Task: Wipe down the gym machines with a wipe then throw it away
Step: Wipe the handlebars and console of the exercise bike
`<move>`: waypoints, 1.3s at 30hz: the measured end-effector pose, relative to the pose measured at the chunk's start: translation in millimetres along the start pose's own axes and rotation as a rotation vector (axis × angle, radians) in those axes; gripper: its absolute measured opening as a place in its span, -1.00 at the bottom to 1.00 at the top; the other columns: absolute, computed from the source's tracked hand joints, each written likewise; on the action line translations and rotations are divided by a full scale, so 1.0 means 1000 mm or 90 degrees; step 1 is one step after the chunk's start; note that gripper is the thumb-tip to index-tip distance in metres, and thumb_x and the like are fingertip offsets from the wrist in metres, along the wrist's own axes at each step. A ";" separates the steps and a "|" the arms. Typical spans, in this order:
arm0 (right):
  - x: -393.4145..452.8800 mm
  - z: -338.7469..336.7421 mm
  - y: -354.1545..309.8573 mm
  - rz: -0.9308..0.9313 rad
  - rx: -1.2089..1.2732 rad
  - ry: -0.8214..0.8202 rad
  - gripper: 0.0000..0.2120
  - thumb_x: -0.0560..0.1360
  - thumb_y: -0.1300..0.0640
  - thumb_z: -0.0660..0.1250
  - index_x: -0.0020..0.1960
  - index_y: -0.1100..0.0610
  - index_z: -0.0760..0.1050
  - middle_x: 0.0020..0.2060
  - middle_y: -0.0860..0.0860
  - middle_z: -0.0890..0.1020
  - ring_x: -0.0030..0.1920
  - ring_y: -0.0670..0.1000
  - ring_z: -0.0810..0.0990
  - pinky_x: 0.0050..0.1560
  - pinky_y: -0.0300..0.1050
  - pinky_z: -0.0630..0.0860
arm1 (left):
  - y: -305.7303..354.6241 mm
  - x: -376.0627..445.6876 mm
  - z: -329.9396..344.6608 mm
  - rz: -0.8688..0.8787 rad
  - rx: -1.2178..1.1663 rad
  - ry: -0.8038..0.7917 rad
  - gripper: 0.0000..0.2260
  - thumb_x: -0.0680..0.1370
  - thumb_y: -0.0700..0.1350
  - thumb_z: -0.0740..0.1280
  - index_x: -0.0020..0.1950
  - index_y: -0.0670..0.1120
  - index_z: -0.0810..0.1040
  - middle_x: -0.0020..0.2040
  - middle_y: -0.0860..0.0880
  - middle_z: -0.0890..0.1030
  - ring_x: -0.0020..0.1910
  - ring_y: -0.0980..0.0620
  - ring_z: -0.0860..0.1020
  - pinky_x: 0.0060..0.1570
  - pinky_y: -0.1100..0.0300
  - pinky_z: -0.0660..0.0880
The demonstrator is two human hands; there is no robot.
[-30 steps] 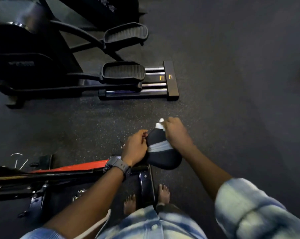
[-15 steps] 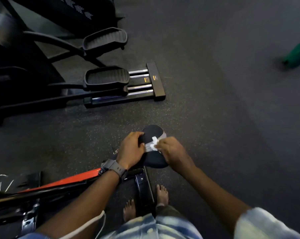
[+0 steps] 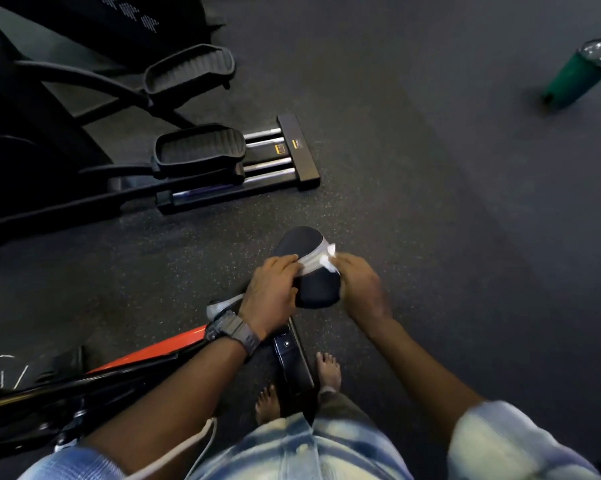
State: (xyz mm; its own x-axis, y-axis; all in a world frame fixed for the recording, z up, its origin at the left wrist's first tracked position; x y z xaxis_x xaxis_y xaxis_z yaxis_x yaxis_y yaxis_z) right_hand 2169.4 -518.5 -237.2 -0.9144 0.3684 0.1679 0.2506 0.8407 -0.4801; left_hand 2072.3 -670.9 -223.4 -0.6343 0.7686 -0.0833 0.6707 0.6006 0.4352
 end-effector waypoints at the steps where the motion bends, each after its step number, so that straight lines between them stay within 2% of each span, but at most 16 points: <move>1: 0.006 0.008 -0.008 0.017 0.001 -0.024 -0.65 0.55 0.24 0.17 0.28 0.29 0.52 0.21 0.23 0.57 0.22 0.21 0.54 0.28 0.02 0.44 | -0.002 -0.002 -0.001 0.000 -0.014 0.008 -0.57 0.49 -0.23 0.39 0.37 -0.12 0.48 0.39 -0.06 0.47 0.34 -0.09 0.40 0.36 0.01 0.35; 3: 0.006 0.024 -0.035 -0.039 0.015 -0.060 -0.61 0.58 0.23 0.10 0.36 0.31 0.43 0.33 0.24 0.49 0.36 0.20 0.43 0.43 -0.02 0.29 | -0.006 -0.006 -0.003 -0.006 -0.049 0.029 -0.57 0.46 -0.28 0.38 0.34 -0.14 0.48 0.30 -0.07 0.53 0.26 -0.09 0.45 0.31 0.04 0.38; 5: -0.014 0.035 -0.055 -0.136 0.007 -0.089 -0.62 0.57 0.24 0.15 0.36 0.32 0.42 0.35 0.21 0.48 0.38 0.14 0.43 0.45 -0.08 0.26 | -0.011 -0.011 -0.003 -0.001 -0.057 0.039 -0.55 0.44 -0.31 0.36 0.34 -0.14 0.48 0.26 -0.07 0.55 0.24 -0.10 0.47 0.30 0.04 0.41; 8: -0.039 0.024 -0.038 -0.258 -0.021 -0.045 -0.67 0.54 0.21 0.18 0.21 0.26 0.58 0.19 0.18 0.61 0.20 0.14 0.59 0.26 -0.01 0.50 | -0.021 -0.021 -0.002 0.022 -0.045 0.034 -0.51 0.41 -0.29 0.41 0.35 -0.15 0.48 0.26 -0.09 0.57 0.22 -0.13 0.50 0.27 -0.01 0.43; 11: -0.034 0.007 0.000 -0.103 -0.058 0.017 -0.71 0.48 0.34 0.33 0.19 0.24 0.58 0.11 0.23 0.62 0.08 0.21 0.61 -0.01 0.09 0.63 | -0.027 -0.030 -0.002 0.028 -0.025 0.030 -0.48 0.40 -0.28 0.43 0.36 -0.15 0.47 0.27 -0.10 0.56 0.21 -0.14 0.49 0.27 -0.01 0.43; 14: -0.017 0.013 -0.021 0.007 -0.005 0.039 -0.74 0.55 0.24 0.34 0.23 0.22 0.52 0.14 0.22 0.54 0.12 0.19 0.56 0.00 0.07 0.61 | -0.026 -0.035 -0.002 0.018 -0.025 0.025 -0.48 0.41 -0.30 0.42 0.37 -0.15 0.46 0.26 -0.10 0.56 0.20 -0.14 0.49 0.26 -0.02 0.43; 17: -0.030 0.029 -0.062 -0.081 0.019 -0.033 -0.72 0.61 0.14 0.21 0.29 0.14 0.50 0.18 0.12 0.53 0.17 0.10 0.52 0.06 -0.06 0.53 | -0.026 -0.039 -0.002 0.027 -0.034 0.024 -0.50 0.41 -0.31 0.40 0.35 -0.14 0.47 0.22 -0.11 0.59 0.17 -0.18 0.52 0.21 -0.06 0.45; 20: -0.056 0.023 -0.036 -0.165 -0.020 0.000 -0.73 0.54 0.18 0.24 0.18 0.18 0.59 0.02 0.16 0.61 -0.02 0.15 0.59 -0.24 -0.04 0.62 | -0.032 -0.045 -0.006 0.032 -0.027 0.021 -0.50 0.44 -0.28 0.40 0.38 -0.12 0.46 0.24 -0.09 0.58 0.18 -0.13 0.51 0.24 0.00 0.43; 22: -0.055 0.019 -0.003 -0.079 -0.026 0.053 -0.74 0.49 0.27 0.37 0.17 0.22 0.59 0.00 0.18 0.59 -0.07 0.18 0.58 -0.13 -0.07 0.56 | -0.036 -0.049 -0.006 0.034 -0.020 0.021 -0.50 0.45 -0.27 0.40 0.39 -0.13 0.45 0.26 -0.11 0.58 0.19 -0.13 0.51 0.26 0.02 0.42; 25: -0.050 0.027 0.009 0.056 0.016 0.119 -0.75 0.49 0.24 0.34 0.17 0.22 0.58 -0.03 0.14 0.57 -0.08 0.13 0.53 -0.05 -0.21 0.38 | -0.037 -0.053 -0.005 0.040 -0.027 0.026 -0.51 0.45 -0.27 0.41 0.39 -0.14 0.46 0.24 -0.12 0.59 0.19 -0.14 0.52 0.26 0.04 0.41; 27: -0.054 0.041 -0.013 -0.001 0.024 0.092 -0.71 0.48 0.25 0.37 0.19 0.18 0.58 0.00 0.11 0.57 -0.06 0.09 0.51 -0.04 -0.27 0.35 | -0.035 -0.055 -0.008 0.044 -0.031 0.026 -0.52 0.46 -0.26 0.40 0.39 -0.14 0.46 0.24 -0.12 0.60 0.18 -0.13 0.52 0.24 0.06 0.41; 29: -0.063 0.047 -0.025 -0.081 0.023 0.043 -0.66 0.47 0.24 0.40 0.24 0.16 0.56 0.03 0.11 0.56 -0.02 0.08 0.51 -0.07 -0.19 0.47 | -0.036 -0.058 -0.014 0.039 -0.018 0.031 -0.53 0.45 -0.28 0.40 0.36 -0.13 0.50 0.19 -0.11 0.63 0.15 -0.14 0.54 0.19 0.01 0.44; 32: -0.062 0.037 -0.008 -0.029 0.012 0.108 -0.70 0.44 0.29 0.43 0.17 0.20 0.60 -0.03 0.15 0.57 -0.08 0.14 0.53 -0.12 -0.08 0.51 | -0.048 -0.066 -0.023 0.013 0.040 0.054 -0.56 0.40 -0.27 0.43 0.27 -0.11 0.55 0.11 -0.09 0.64 0.09 -0.17 0.54 0.12 -0.08 0.48; 34: -0.059 0.035 -0.005 0.005 0.022 0.148 -0.75 0.48 0.25 0.37 0.14 0.23 0.61 -0.07 0.16 0.57 -0.12 0.15 0.52 -0.10 -0.13 0.42 | -0.058 -0.075 -0.025 -0.005 0.031 0.068 -0.60 0.42 -0.28 0.41 0.25 -0.12 0.55 0.11 -0.07 0.59 0.09 -0.12 0.50 0.13 -0.05 0.47; 37: -0.056 0.059 -0.040 -0.058 0.019 0.123 -0.67 0.47 0.30 0.36 0.22 0.18 0.58 -0.01 0.14 0.57 -0.10 0.14 0.52 -0.17 -0.23 0.41 | -0.063 -0.083 -0.028 -0.021 -0.003 0.092 -0.66 0.46 -0.30 0.37 0.24 -0.13 0.55 0.12 -0.07 0.54 0.09 -0.08 0.46 0.13 0.06 0.45; 39: -0.050 0.085 -0.082 -0.124 0.021 0.073 -0.55 0.44 0.31 0.40 0.31 0.14 0.52 0.05 0.12 0.56 -0.06 0.12 0.52 -0.27 -0.14 0.53 | -0.067 -0.087 -0.029 -0.030 -0.014 0.116 -0.70 0.47 -0.32 0.33 0.18 -0.16 0.57 0.07 -0.12 0.56 0.05 -0.13 0.48 0.09 0.03 0.45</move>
State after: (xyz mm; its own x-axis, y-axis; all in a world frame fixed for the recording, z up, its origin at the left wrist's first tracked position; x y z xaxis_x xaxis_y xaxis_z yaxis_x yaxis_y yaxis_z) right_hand 2167.3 -639.3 -279.9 -0.9021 0.2444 0.3557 0.0606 0.8878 -0.4563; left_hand 2071.1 -784.0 -218.8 -0.7253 0.6860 0.0583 0.6312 0.6287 0.4542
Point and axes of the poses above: each hand's wrist, its own x-axis towards the middle knuckle, its own z-axis out of the palm, y = z × x, the point moved 2 cm from there along x, towards the middle knuckle
